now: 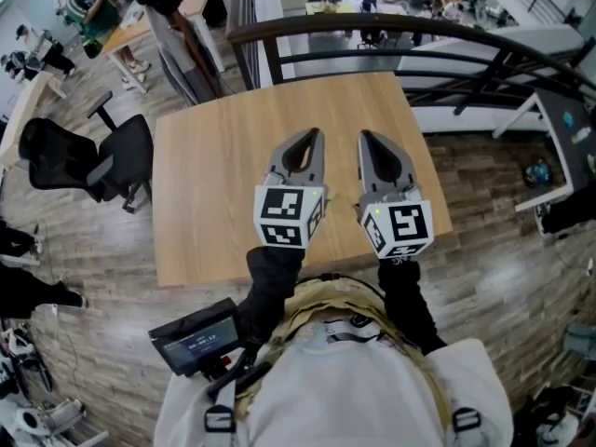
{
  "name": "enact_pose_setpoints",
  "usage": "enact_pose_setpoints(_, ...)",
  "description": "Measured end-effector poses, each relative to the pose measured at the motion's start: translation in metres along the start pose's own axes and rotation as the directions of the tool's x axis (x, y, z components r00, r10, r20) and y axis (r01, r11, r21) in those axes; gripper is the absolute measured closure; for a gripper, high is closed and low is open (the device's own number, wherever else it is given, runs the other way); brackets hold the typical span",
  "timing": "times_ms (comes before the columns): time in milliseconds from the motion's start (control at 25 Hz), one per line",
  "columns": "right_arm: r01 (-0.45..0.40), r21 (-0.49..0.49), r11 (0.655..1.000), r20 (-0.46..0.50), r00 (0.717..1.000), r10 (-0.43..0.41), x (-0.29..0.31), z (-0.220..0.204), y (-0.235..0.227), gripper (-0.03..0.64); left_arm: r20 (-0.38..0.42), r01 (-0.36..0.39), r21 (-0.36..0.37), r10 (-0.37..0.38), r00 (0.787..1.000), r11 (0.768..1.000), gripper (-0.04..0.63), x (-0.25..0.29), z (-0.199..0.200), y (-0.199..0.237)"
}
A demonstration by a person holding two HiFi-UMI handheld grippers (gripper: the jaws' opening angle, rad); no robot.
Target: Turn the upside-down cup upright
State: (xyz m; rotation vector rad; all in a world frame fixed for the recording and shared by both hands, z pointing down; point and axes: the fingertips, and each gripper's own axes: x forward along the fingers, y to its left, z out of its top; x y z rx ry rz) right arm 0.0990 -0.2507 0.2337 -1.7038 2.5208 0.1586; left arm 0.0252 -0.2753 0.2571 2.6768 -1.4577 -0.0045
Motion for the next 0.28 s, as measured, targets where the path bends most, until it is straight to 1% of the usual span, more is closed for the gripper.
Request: enact_pose_setpoints(280,-0.004,0.007,1.0,-0.004,1.0,0.004,-0.005,-0.0013,-0.0038,0.597,-0.012,-0.012,-0.003,0.012,1.0,1.0,0.594,-0.0018,-0.0034,0.0003)
